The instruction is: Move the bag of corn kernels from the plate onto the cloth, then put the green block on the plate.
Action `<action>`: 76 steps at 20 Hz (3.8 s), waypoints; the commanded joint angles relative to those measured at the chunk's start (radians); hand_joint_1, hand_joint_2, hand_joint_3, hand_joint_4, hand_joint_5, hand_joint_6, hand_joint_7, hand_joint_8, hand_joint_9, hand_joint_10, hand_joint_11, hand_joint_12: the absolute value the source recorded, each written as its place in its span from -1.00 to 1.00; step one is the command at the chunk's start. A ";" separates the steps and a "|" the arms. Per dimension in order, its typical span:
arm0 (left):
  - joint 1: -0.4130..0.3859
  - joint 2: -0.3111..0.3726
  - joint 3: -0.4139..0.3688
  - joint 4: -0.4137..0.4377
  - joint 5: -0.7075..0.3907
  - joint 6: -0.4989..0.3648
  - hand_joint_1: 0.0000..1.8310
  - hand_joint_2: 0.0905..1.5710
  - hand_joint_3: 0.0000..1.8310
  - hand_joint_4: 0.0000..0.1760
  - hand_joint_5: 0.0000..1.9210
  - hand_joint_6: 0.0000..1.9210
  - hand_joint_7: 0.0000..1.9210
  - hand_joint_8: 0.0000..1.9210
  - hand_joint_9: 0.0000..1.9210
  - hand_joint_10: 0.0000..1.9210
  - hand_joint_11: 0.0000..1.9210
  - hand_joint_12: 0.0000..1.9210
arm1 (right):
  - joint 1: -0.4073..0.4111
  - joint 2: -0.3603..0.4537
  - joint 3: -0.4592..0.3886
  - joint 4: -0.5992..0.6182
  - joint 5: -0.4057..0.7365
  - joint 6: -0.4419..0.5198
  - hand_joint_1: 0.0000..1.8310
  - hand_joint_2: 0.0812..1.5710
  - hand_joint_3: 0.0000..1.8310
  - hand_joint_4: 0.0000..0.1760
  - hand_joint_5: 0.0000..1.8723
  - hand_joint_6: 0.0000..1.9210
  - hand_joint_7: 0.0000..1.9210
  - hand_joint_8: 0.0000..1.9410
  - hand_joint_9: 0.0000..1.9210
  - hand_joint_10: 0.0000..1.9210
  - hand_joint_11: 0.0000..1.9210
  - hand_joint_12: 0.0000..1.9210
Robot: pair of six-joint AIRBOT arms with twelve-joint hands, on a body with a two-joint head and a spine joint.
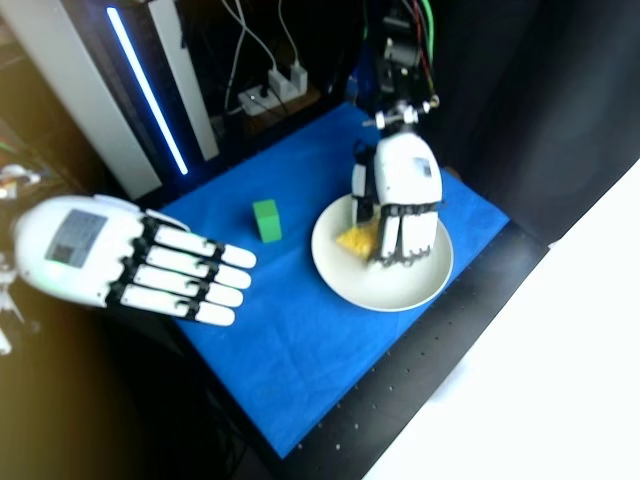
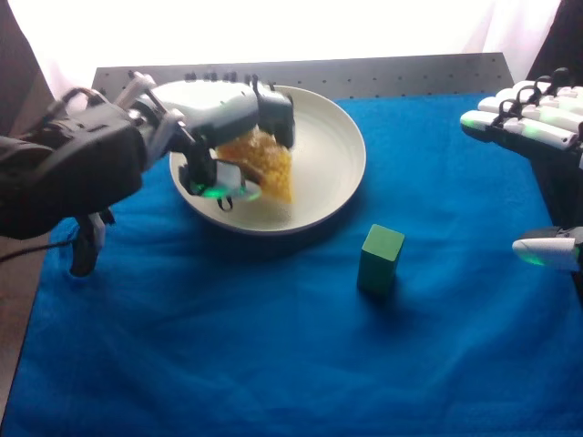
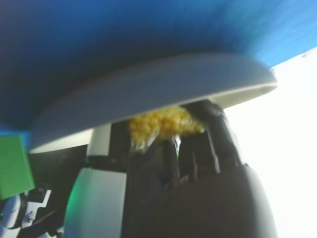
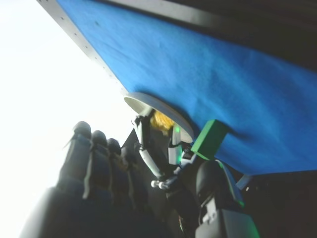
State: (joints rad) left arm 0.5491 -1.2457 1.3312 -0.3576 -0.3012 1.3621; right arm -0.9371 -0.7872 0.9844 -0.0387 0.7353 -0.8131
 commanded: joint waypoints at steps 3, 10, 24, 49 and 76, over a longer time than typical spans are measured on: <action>-0.027 0.059 -0.064 0.045 -0.244 -0.008 0.34 0.62 -0.99 -1.00 -0.86 0.31 -1.00 0.51 -0.77 0.98 -0.62 1.00 | 0.012 -0.001 0.001 0.017 0.114 0.005 -0.45 0.52 -0.98 -0.97 -1.00 -1.00 -1.00 -1.00 -1.00 -1.00 -1.00 -1.00; 0.140 0.260 -0.273 0.230 -0.587 -0.256 0.07 0.77 -1.00 -1.00 -0.51 0.78 -0.94 0.51 -0.76 0.95 -0.61 1.00 | 0.012 -0.001 -0.006 0.024 0.115 0.010 -0.36 0.51 -1.00 -0.95 -1.00 -1.00 -1.00 -1.00 -1.00 -1.00 -1.00 -1.00; 0.504 0.350 -0.459 0.260 -0.761 -0.424 -0.58 0.16 -1.00 0.99 -1.00 -1.00 -1.00 -1.00 -1.00 -1.00 -1.00 -0.99 | 0.011 -0.003 -0.018 0.025 0.115 0.026 -0.39 0.52 -1.00 -1.00 -1.00 -1.00 -1.00 -1.00 -1.00 -1.00 -1.00 -1.00; 0.684 0.388 -0.490 -0.067 -1.157 -0.386 -0.57 0.59 -1.00 -0.46 -1.00 -1.00 -1.00 -1.00 -1.00 -1.00 -1.00 -1.00 | 0.164 -0.290 0.138 -0.283 -0.093 0.226 -0.09 0.47 -0.99 -1.00 -0.63 -0.98 -0.34 -0.96 -0.44 -0.74 -0.97 0.61; 0.708 0.379 -0.493 -0.097 -1.181 -0.387 -0.61 0.64 -1.00 -0.01 -1.00 -1.00 -1.00 -1.00 -1.00 -1.00 -0.99 -0.99 | 0.323 -0.052 0.033 -0.626 0.047 0.506 -0.24 0.31 -1.00 -0.05 -1.00 -0.99 -0.97 -0.23 -0.97 0.49 -0.96 0.99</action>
State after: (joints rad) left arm 1.2625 -0.8669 0.8379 -0.4641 -1.3560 0.9779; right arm -0.6250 -0.8421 1.0149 -0.7338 0.6926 -0.2817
